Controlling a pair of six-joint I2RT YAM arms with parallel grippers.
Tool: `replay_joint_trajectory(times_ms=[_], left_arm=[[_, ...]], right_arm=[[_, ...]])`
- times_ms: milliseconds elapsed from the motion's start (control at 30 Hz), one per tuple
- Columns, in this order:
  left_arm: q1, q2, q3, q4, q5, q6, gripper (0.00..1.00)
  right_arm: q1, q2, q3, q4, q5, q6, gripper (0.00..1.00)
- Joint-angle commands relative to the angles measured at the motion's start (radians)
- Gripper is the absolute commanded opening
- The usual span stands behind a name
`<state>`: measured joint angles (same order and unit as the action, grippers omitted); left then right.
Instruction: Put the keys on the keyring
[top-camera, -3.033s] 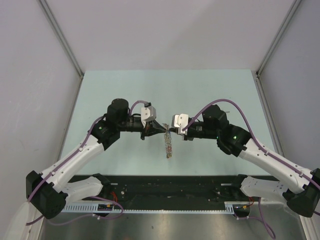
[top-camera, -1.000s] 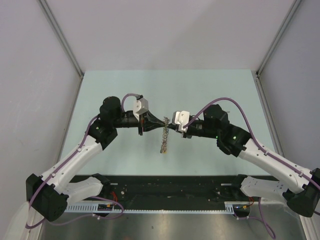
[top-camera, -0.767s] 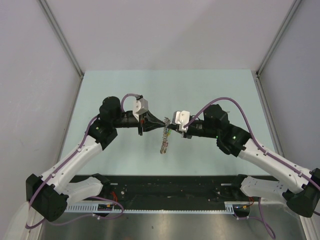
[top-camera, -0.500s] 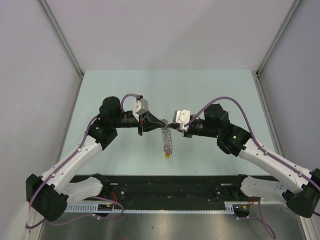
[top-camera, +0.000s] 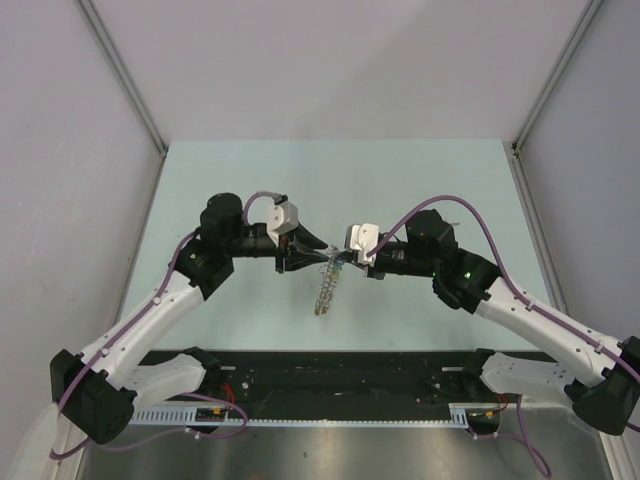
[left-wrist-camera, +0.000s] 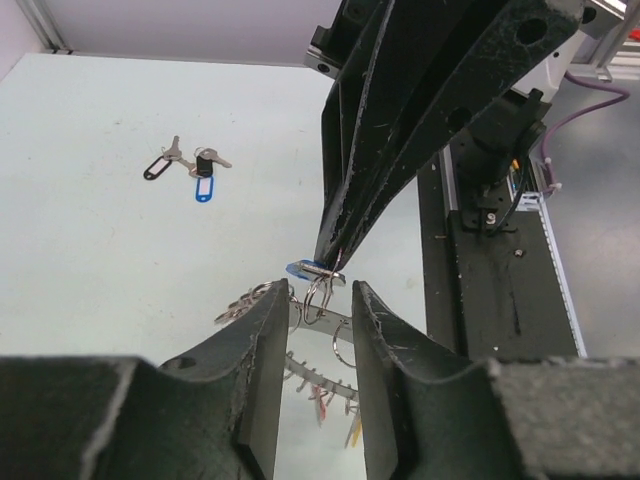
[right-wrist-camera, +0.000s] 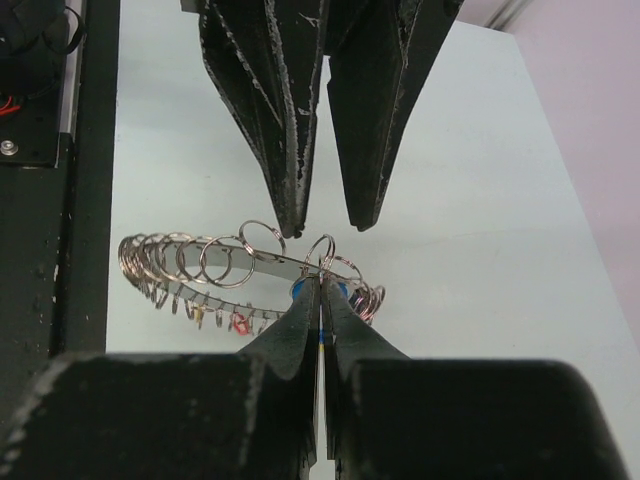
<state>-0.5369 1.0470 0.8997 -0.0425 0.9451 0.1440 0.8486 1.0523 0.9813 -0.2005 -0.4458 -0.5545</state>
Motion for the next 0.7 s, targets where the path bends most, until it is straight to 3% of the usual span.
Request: replay_joint_trajectory(times_ms=[0, 300, 667], left_arm=[[0.003, -0.007, 0.065, -0.108, -0.005, 0.114, 0.38], [0.002, 0.027, 0.087, -0.235, 0.038, 0.293, 0.39], [0.002, 0.070, 0.107, -0.255, 0.098, 0.287, 0.31]], right_arm=[[0.003, -0.023, 0.014, 0.056, -0.021, -0.019, 0.00], [0.007, -0.025, 0.019, 0.027, -0.040, -0.045, 0.00], [0.027, -0.006, 0.028, 0.004, -0.051, -0.059, 0.00]])
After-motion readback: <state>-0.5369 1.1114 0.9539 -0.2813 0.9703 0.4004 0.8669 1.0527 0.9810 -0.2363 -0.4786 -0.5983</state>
